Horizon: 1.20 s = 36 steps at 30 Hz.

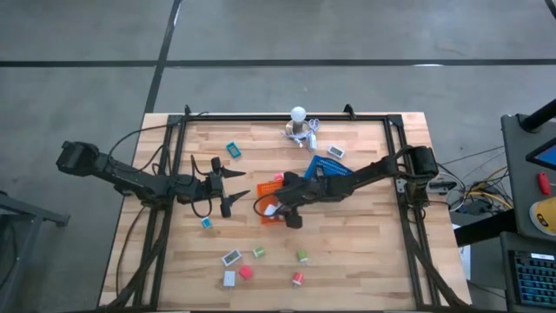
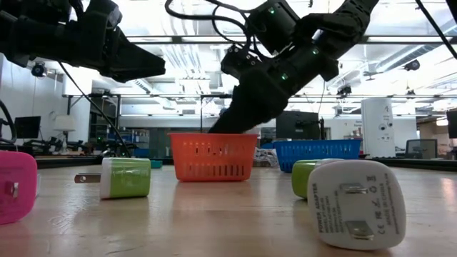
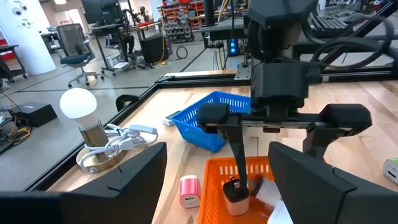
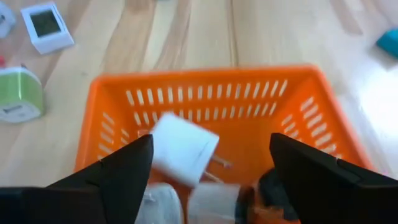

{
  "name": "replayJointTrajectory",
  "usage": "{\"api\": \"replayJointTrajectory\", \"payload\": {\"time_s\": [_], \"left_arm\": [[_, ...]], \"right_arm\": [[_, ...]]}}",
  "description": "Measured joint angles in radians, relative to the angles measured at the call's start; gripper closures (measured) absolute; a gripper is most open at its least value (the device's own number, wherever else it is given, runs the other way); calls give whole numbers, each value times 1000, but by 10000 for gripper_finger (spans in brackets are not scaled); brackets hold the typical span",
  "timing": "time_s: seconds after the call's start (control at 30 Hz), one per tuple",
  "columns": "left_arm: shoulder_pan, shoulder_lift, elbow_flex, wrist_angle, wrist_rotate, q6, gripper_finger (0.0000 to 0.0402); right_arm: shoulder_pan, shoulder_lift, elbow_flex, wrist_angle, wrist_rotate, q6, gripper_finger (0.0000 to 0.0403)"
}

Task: Pick & Place Office items
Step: Put the sky blue digital timer into the blue bin

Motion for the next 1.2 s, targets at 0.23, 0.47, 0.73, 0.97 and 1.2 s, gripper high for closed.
{"api": "replayJointTrajectory", "payload": {"time_s": [0.23,0.47,0.73,0.97,1.2], "left_arm": [[0,0,0,-6,-1,-15,117],[1,-1,-1,-161,-78,-117,117],[2,-1,35,-388,-142,-281,117],[19,4,121,-608,-193,-356,117],[67,85,212,-768,-172,-348,117]], "right_arm": [[22,-18,2,187,4,-59,80],[88,-52,-6,334,7,-201,79],[176,-126,-50,426,13,-293,78],[254,-245,-163,449,149,-363,78],[306,-369,-336,583,168,-331,78]]}}
